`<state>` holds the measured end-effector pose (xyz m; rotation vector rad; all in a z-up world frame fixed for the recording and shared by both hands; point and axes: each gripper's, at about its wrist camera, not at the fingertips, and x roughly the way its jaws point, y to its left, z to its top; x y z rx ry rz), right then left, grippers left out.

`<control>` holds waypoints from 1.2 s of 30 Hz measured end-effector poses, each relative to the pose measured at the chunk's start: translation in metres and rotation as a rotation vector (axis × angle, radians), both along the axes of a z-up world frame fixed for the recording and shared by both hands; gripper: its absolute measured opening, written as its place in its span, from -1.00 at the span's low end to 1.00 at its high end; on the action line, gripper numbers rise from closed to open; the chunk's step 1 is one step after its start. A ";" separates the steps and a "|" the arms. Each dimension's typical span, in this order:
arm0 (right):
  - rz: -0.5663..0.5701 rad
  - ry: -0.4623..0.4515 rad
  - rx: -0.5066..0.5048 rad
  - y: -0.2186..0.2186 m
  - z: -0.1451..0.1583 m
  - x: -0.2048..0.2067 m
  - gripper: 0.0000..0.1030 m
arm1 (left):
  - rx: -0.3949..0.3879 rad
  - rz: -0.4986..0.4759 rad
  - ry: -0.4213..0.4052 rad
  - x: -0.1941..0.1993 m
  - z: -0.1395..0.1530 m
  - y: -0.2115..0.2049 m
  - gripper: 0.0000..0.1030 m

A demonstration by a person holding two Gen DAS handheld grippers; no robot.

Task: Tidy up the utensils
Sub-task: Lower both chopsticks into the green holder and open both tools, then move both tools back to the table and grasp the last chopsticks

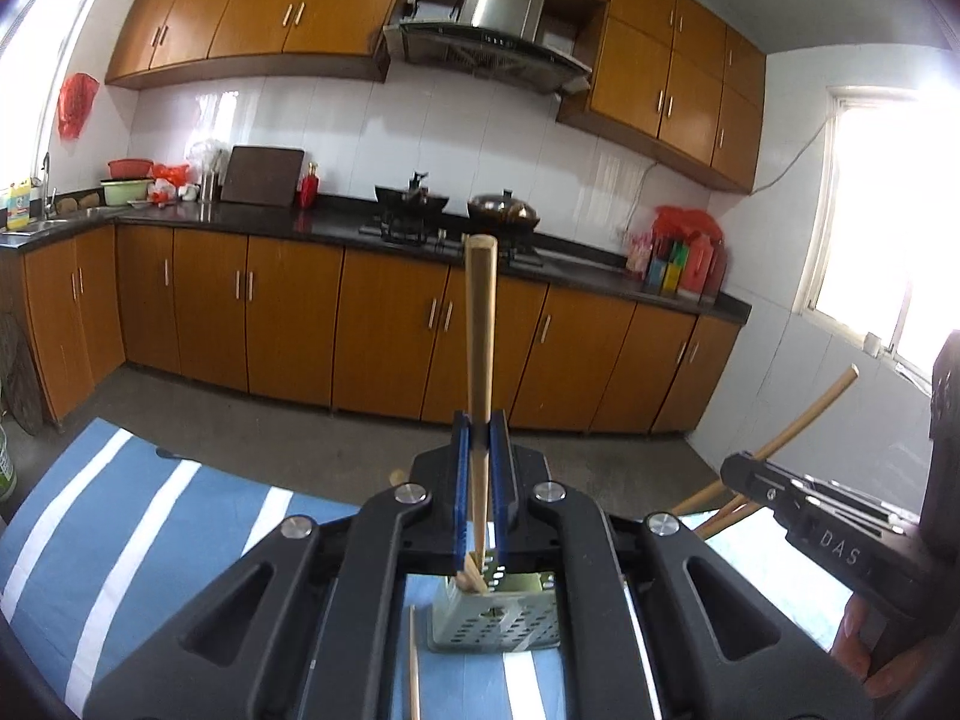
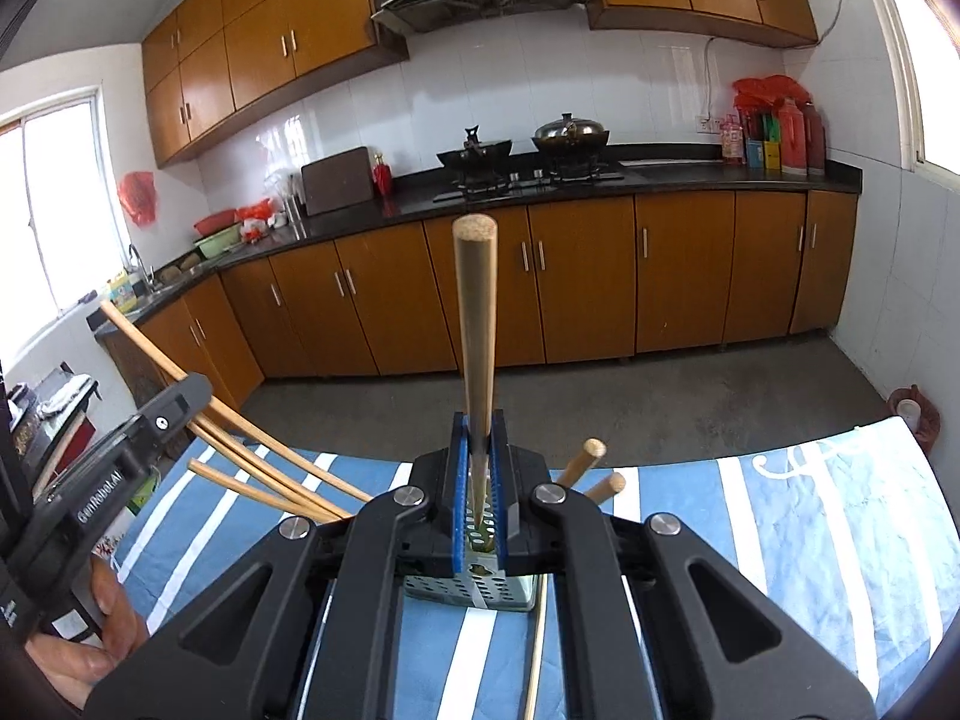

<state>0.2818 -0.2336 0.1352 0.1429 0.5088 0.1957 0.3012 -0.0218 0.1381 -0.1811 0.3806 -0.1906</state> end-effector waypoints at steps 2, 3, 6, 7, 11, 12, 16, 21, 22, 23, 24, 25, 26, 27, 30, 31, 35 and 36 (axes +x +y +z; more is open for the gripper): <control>0.000 0.001 -0.013 0.004 -0.001 0.003 -0.85 | 0.002 -0.005 0.013 0.003 -0.004 -0.001 -0.85; -0.003 -0.004 -0.016 0.005 -0.001 0.003 -0.85 | 0.001 -0.010 0.020 0.005 -0.006 -0.001 -0.85; -0.008 -0.006 -0.023 0.013 0.002 0.002 -0.82 | 0.003 -0.006 0.024 0.006 -0.008 0.001 -0.82; -0.007 -0.004 -0.019 0.012 0.003 0.002 -0.80 | 0.003 -0.007 0.024 0.006 -0.008 0.001 -0.81; -0.026 -0.018 -0.007 0.008 0.006 -0.005 -0.70 | -0.003 0.003 0.013 0.001 -0.004 0.006 -0.69; -0.029 -0.023 -0.001 0.006 0.007 -0.006 -0.69 | -0.008 0.006 0.008 -0.001 -0.002 0.008 -0.69; -0.052 -0.068 0.006 -0.004 0.017 -0.019 -0.41 | -0.025 0.017 -0.012 -0.013 0.008 0.015 -0.60; -0.106 -0.107 0.000 -0.027 0.019 -0.050 -0.39 | -0.019 0.036 -0.029 -0.039 0.017 0.033 -0.53; -0.121 -0.098 -0.001 -0.035 0.014 -0.055 -0.38 | -0.015 0.040 -0.025 -0.045 0.016 0.039 -0.53; -0.130 -0.086 -0.002 -0.040 0.009 -0.058 -0.38 | -0.011 0.043 -0.021 -0.049 0.014 0.042 -0.53; -0.140 -0.071 -0.004 -0.046 0.003 -0.062 -0.38 | -0.002 0.050 -0.012 -0.056 0.009 0.049 -0.53; -0.151 -0.052 -0.007 -0.051 -0.006 -0.065 -0.38 | 0.006 0.055 -0.005 -0.061 0.005 0.053 -0.53; -0.160 -0.026 -0.012 -0.056 -0.017 -0.068 -0.38 | 0.021 0.065 0.012 -0.067 -0.004 0.059 -0.53; -0.164 0.002 -0.015 -0.060 -0.029 -0.070 -0.38 | 0.031 0.073 0.024 -0.069 -0.010 0.063 -0.53; -0.153 0.109 -0.015 -0.061 -0.073 -0.069 -0.38 | 0.082 0.090 0.109 -0.073 -0.045 0.072 -0.53; -0.133 0.154 -0.010 -0.058 -0.093 -0.069 -0.39 | 0.094 0.089 0.135 -0.073 -0.056 0.073 -0.53; -0.043 0.271 0.005 -0.030 -0.150 -0.073 -0.39 | 0.121 0.056 0.282 -0.071 -0.111 0.072 -0.53; -0.021 0.296 0.001 -0.021 -0.162 -0.074 -0.39 | 0.122 0.045 0.304 -0.071 -0.121 0.069 -0.53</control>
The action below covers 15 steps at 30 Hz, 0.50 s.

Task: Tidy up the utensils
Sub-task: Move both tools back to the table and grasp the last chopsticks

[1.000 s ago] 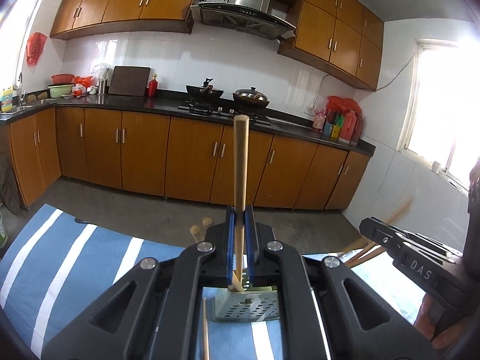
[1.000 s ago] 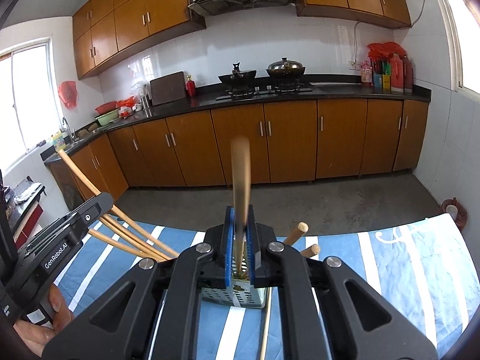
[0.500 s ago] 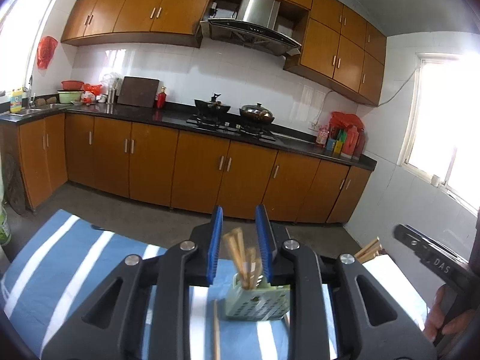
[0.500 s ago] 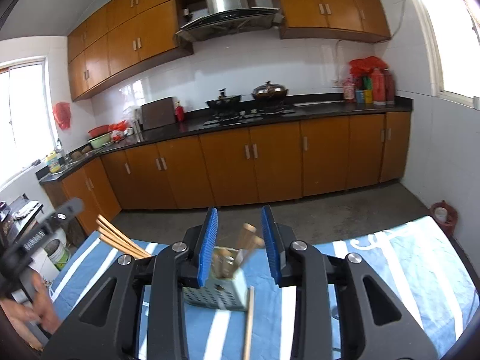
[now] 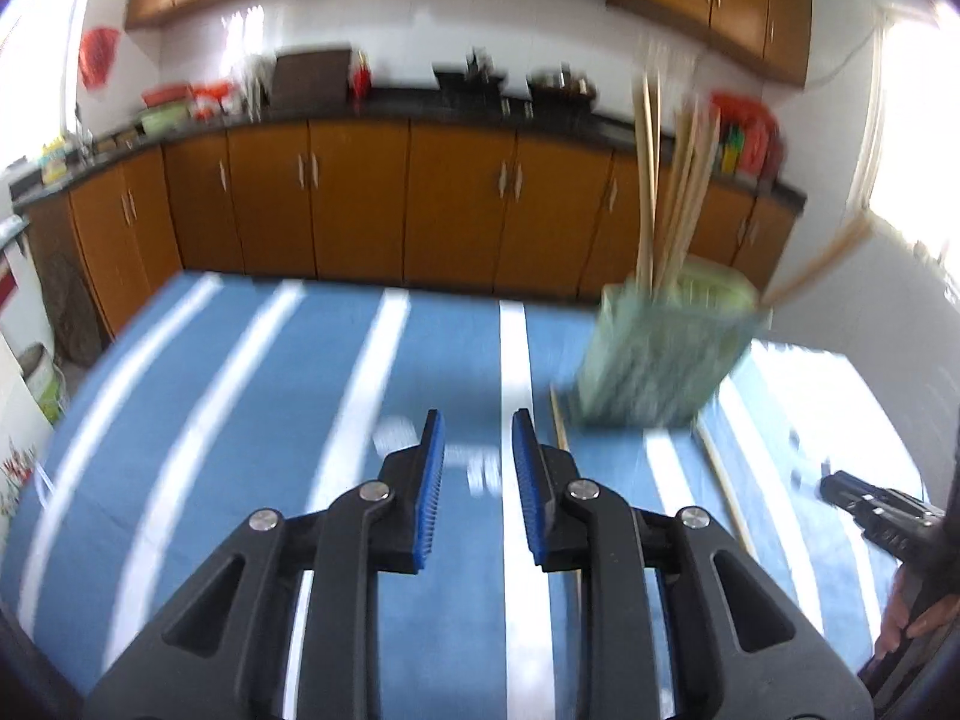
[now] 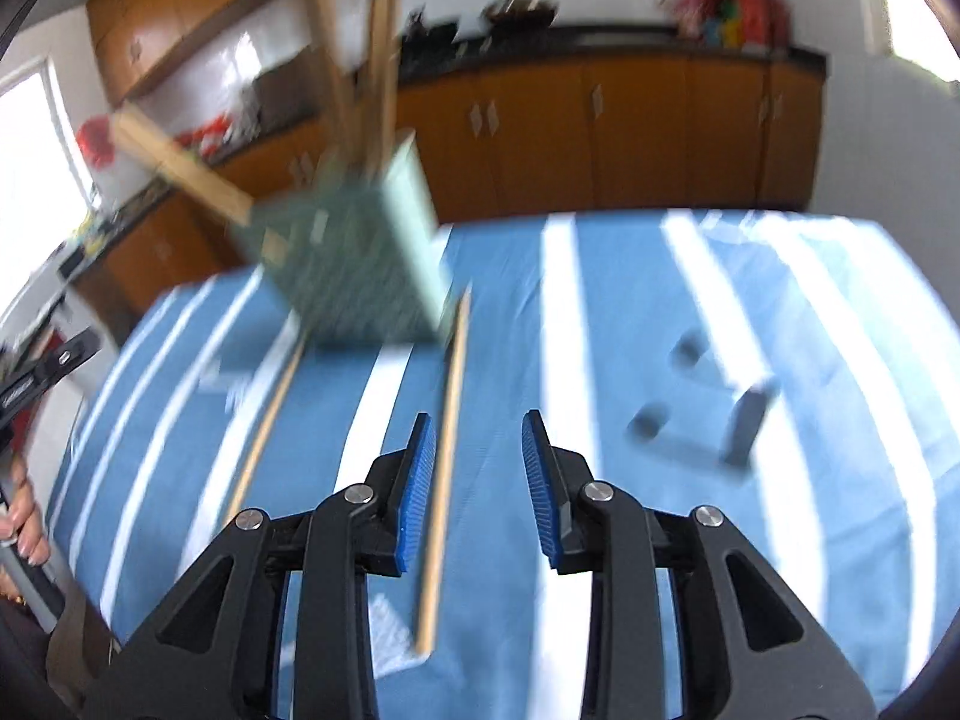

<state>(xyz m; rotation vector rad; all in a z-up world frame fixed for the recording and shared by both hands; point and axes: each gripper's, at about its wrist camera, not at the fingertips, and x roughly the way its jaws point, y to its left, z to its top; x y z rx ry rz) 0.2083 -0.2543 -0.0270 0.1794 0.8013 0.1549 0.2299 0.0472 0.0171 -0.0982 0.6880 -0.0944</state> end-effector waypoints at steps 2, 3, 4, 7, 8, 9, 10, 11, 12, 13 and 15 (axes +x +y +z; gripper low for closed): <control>0.033 0.036 -0.014 0.015 -0.020 -0.001 -0.40 | -0.011 -0.026 0.041 0.000 -0.017 -0.008 -0.53; 0.040 0.051 -0.031 0.023 -0.028 0.000 -0.40 | -0.016 -0.039 0.063 -0.002 -0.027 -0.012 -0.53; 0.042 0.064 -0.049 0.030 -0.037 0.001 -0.40 | -0.018 -0.047 0.075 -0.003 -0.033 -0.016 -0.53; 0.038 0.085 -0.066 0.036 -0.049 0.003 -0.42 | -0.023 -0.073 0.114 -0.005 -0.049 -0.027 -0.53; 0.037 0.091 -0.074 0.038 -0.053 0.004 -0.50 | -0.022 -0.078 0.121 -0.006 -0.053 -0.029 -0.53; 0.037 0.093 -0.081 0.038 -0.056 0.003 -0.54 | -0.022 -0.086 0.133 -0.006 -0.057 -0.032 -0.53; 0.034 0.080 -0.103 0.039 -0.057 0.003 -0.67 | -0.022 -0.091 0.141 -0.006 -0.061 -0.035 -0.53; 0.031 0.077 -0.118 0.039 -0.057 0.003 -0.82 | -0.024 -0.097 0.150 -0.006 -0.065 -0.035 -0.53; 0.023 0.073 -0.129 0.036 -0.056 0.003 -0.85 | -0.025 -0.100 0.155 -0.005 -0.066 -0.040 -0.52; 0.014 0.073 -0.127 0.033 -0.056 0.003 -0.85 | -0.025 -0.103 0.161 -0.005 -0.069 -0.040 -0.52; -0.027 0.075 -0.105 0.021 -0.055 0.003 -0.85 | -0.025 -0.111 0.170 -0.004 -0.073 -0.044 -0.49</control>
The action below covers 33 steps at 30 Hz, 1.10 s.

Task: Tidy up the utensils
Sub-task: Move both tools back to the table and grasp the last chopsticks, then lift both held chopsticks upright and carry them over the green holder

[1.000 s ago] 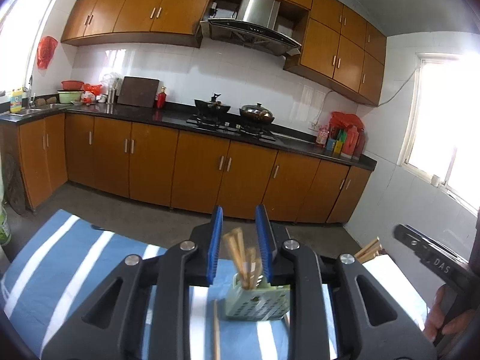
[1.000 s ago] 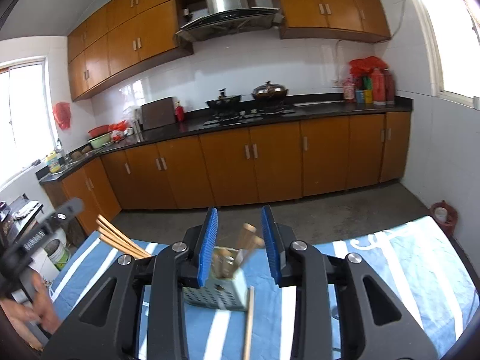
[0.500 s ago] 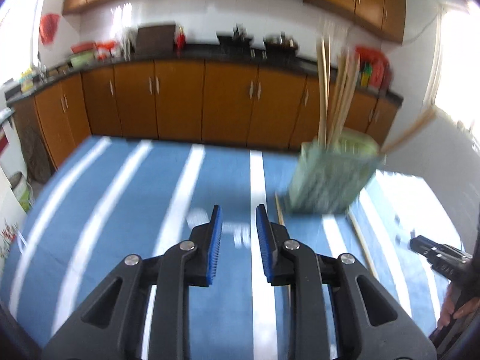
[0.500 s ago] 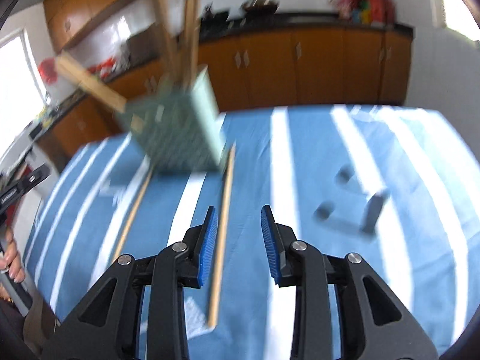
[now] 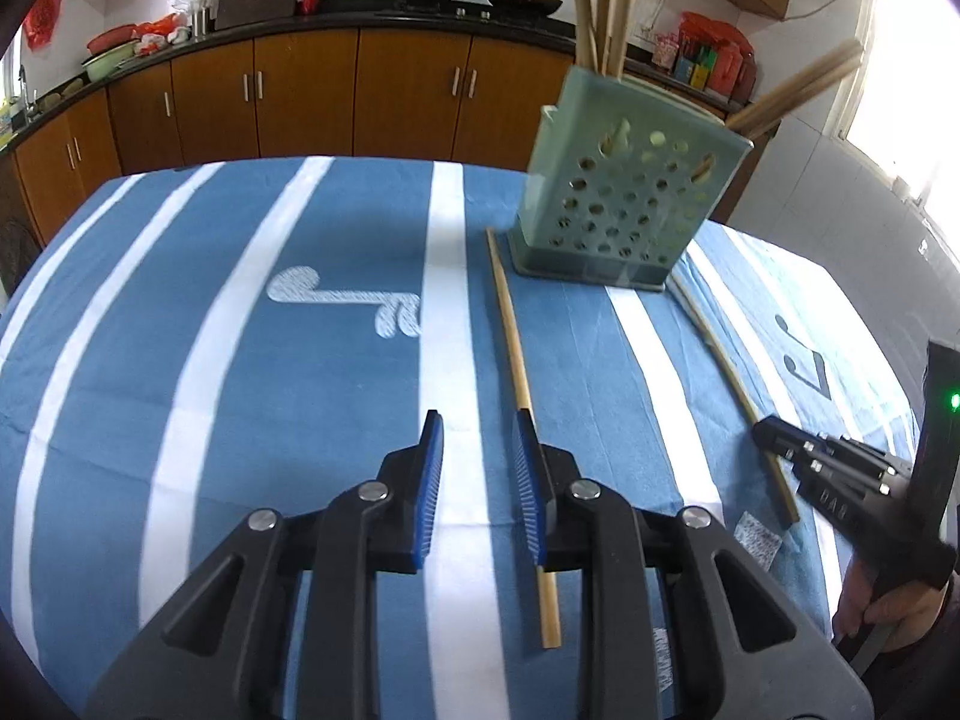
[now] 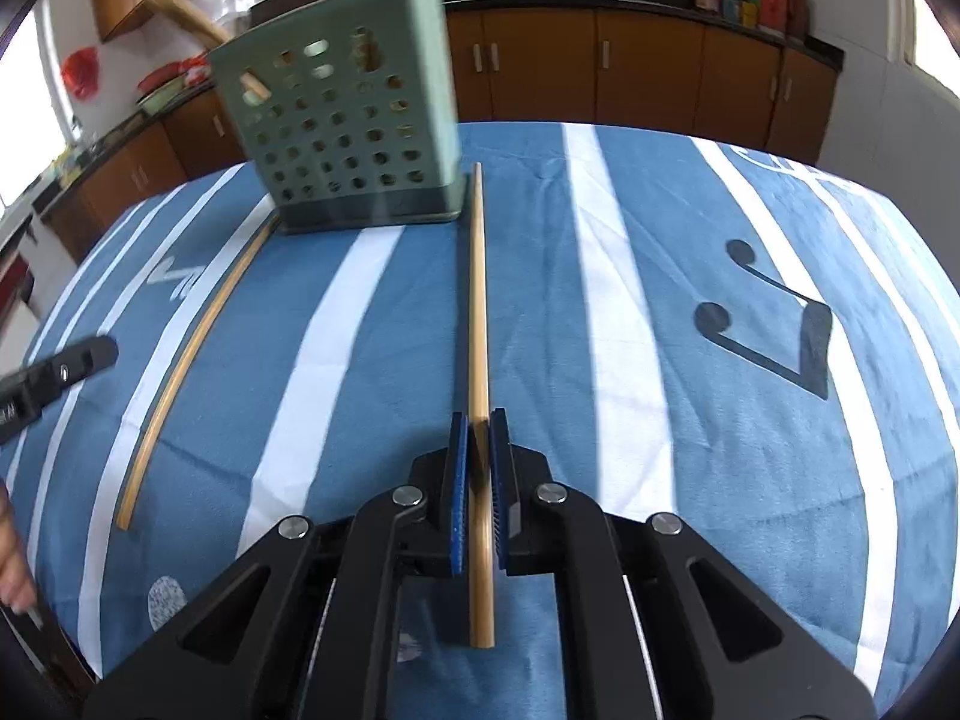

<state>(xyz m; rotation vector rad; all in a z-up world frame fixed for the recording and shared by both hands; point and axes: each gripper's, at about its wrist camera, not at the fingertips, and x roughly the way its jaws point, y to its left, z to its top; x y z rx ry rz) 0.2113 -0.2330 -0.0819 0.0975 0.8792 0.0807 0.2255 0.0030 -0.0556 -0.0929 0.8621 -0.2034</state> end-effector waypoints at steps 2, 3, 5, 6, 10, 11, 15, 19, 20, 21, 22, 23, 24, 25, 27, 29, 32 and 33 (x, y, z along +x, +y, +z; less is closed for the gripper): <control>-0.058 -0.001 0.001 -0.016 0.001 0.002 -0.85 | 0.002 -0.003 0.008 0.001 -0.004 -0.005 -0.47; -0.085 -0.001 0.002 -0.022 0.001 0.003 -0.85 | 0.001 -0.007 0.014 0.002 -0.006 -0.007 -0.47; -0.166 0.004 -0.001 -0.039 0.003 0.004 -0.85 | 0.004 -0.014 0.027 0.003 -0.011 -0.013 -0.46; -0.191 0.006 0.006 -0.045 0.003 0.005 -0.85 | 0.005 -0.018 0.032 0.004 -0.013 -0.014 -0.46; -0.205 0.013 0.029 -0.058 0.002 0.005 -0.85 | 0.022 -0.033 0.052 0.007 -0.022 -0.024 -0.46; -0.200 0.012 0.025 -0.057 0.002 0.004 -0.85 | 0.031 -0.036 0.053 0.008 -0.023 -0.027 -0.46; -0.184 0.009 0.019 -0.055 0.001 0.004 -0.85 | 0.097 -0.043 0.033 0.008 -0.028 -0.038 -0.47; -0.158 0.004 0.027 -0.051 0.002 0.006 -0.85 | 0.148 -0.027 0.015 0.010 -0.030 -0.039 -0.83; -0.150 0.003 0.028 -0.050 0.002 0.006 -0.85 | 0.142 -0.021 0.018 0.011 -0.029 -0.037 -0.84; -0.142 0.001 0.027 -0.048 0.002 0.006 -0.85 | 0.141 -0.009 0.020 0.014 -0.029 -0.032 -0.84; -0.133 0.000 0.026 -0.046 0.002 0.007 -0.85 | 0.145 0.007 0.021 0.017 -0.029 -0.026 -0.84; -0.119 -0.002 0.025 -0.044 0.002 0.008 -0.85 | 0.145 0.025 0.024 0.020 -0.029 -0.019 -0.84; -0.109 -0.004 0.021 -0.041 0.002 0.009 -0.85 | 0.144 0.041 0.027 0.022 -0.028 -0.013 -0.84; -0.100 -0.006 0.016 -0.039 0.002 0.010 -0.85 | 0.143 0.060 0.029 0.025 -0.028 -0.006 -0.84; -0.084 -0.013 -0.001 -0.035 0.003 0.013 -0.85 | 0.135 0.093 0.036 0.031 -0.027 0.009 -0.84; -0.079 -0.018 -0.016 -0.032 0.004 0.018 -0.85 | 0.125 0.110 0.039 0.036 -0.027 0.020 -0.84; -0.085 -0.029 -0.045 -0.031 0.004 0.025 -0.85 | 0.125 0.116 0.034 0.039 -0.027 0.025 -0.83; -0.087 -0.031 -0.051 -0.032 0.004 0.027 -0.85 | 0.126 0.118 0.031 0.040 -0.027 0.026 -0.83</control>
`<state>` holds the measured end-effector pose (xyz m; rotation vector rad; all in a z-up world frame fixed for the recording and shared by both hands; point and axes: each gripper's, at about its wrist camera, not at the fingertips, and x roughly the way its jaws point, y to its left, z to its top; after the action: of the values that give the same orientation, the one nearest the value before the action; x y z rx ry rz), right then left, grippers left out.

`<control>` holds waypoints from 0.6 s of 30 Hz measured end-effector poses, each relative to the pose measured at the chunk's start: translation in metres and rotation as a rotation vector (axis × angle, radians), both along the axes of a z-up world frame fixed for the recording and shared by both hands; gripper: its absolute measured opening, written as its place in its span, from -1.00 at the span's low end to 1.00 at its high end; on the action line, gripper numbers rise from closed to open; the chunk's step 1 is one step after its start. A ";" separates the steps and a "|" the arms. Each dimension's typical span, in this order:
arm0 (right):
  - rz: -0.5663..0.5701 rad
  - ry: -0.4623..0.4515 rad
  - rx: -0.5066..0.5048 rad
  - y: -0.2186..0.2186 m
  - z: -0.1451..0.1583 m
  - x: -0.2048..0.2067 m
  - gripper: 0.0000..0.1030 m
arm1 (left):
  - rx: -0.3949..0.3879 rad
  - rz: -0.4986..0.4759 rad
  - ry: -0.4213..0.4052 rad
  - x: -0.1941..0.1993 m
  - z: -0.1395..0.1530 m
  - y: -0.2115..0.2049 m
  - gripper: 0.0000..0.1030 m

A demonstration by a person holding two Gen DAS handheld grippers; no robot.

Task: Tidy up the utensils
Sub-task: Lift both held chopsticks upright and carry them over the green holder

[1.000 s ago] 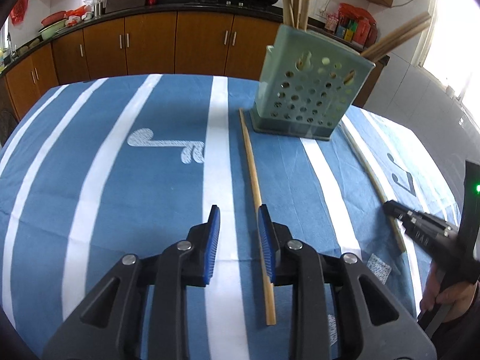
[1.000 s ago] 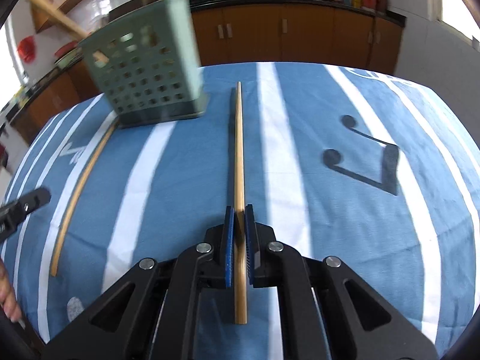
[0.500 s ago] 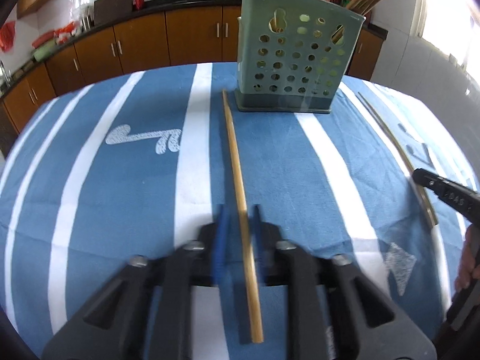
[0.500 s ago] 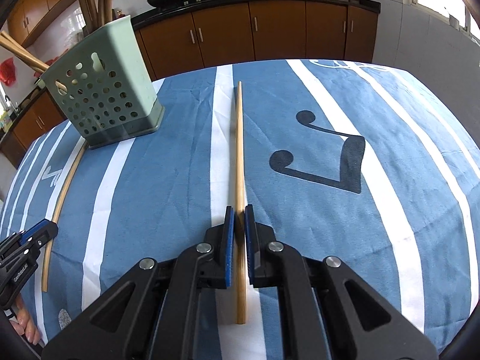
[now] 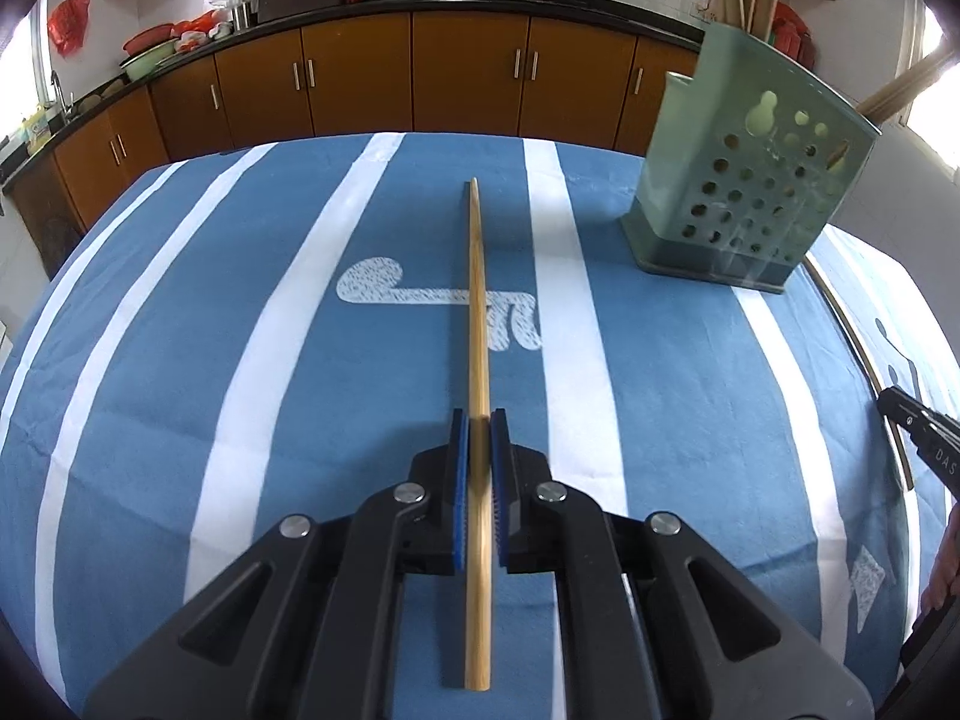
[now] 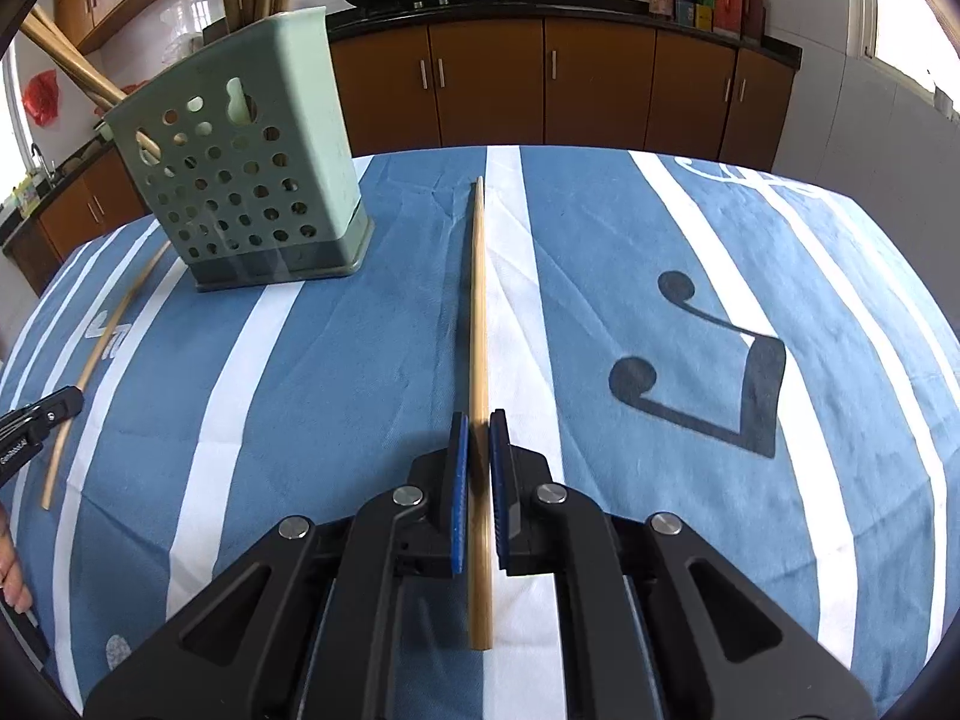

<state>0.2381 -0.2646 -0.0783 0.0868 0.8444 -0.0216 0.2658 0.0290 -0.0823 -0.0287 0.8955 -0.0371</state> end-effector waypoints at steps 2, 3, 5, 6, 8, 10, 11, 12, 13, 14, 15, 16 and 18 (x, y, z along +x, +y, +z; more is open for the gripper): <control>-0.006 0.004 -0.010 -0.001 -0.001 0.003 -0.85 | 0.000 0.005 -0.007 0.002 -0.001 0.001 -0.82; -0.007 0.004 -0.006 -0.002 -0.001 0.004 -0.85 | 0.000 0.006 -0.007 0.002 -0.001 0.001 -0.82; -0.010 0.004 0.000 -0.004 -0.001 0.004 -0.84 | -0.004 0.007 -0.007 0.002 -0.001 0.001 -0.82; -0.010 0.004 0.001 -0.004 -0.001 0.003 -0.84 | -0.008 0.008 -0.007 0.002 -0.001 0.001 -0.81; -0.010 0.004 0.004 -0.004 -0.001 0.003 -0.84 | -0.010 0.009 -0.007 0.001 0.000 0.000 -0.81; -0.011 0.005 0.006 -0.005 -0.001 0.003 -0.84 | -0.010 0.009 -0.007 0.000 -0.001 0.000 -0.81; -0.011 0.005 0.006 -0.005 -0.001 0.003 -0.84 | -0.012 0.009 -0.007 0.001 -0.001 0.000 -0.81; -0.011 0.005 0.006 -0.005 -0.001 0.003 -0.84 | -0.014 0.009 -0.007 0.001 0.000 0.001 -0.81; -0.010 0.005 0.008 -0.005 -0.001 0.003 -0.84 | -0.016 0.010 -0.007 0.001 -0.001 0.001 -0.81; -0.011 0.005 0.010 -0.005 -0.001 0.003 -0.84 | -0.019 0.010 -0.007 0.001 -0.001 0.001 -0.80; -0.011 0.005 0.012 -0.005 -0.001 0.003 -0.84 | -0.025 0.010 -0.007 0.001 -0.001 0.002 -0.80; -0.011 0.005 0.014 -0.005 -0.001 0.003 -0.84 | -0.030 0.010 -0.007 0.001 -0.001 0.002 -0.80; -0.012 0.005 0.014 -0.005 -0.001 0.003 -0.83 | -0.037 0.010 -0.007 0.000 -0.001 0.004 -0.80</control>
<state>0.2408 -0.2694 -0.0791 0.1047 0.8493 -0.0268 0.2662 0.0326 -0.0837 -0.0674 0.8875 -0.0441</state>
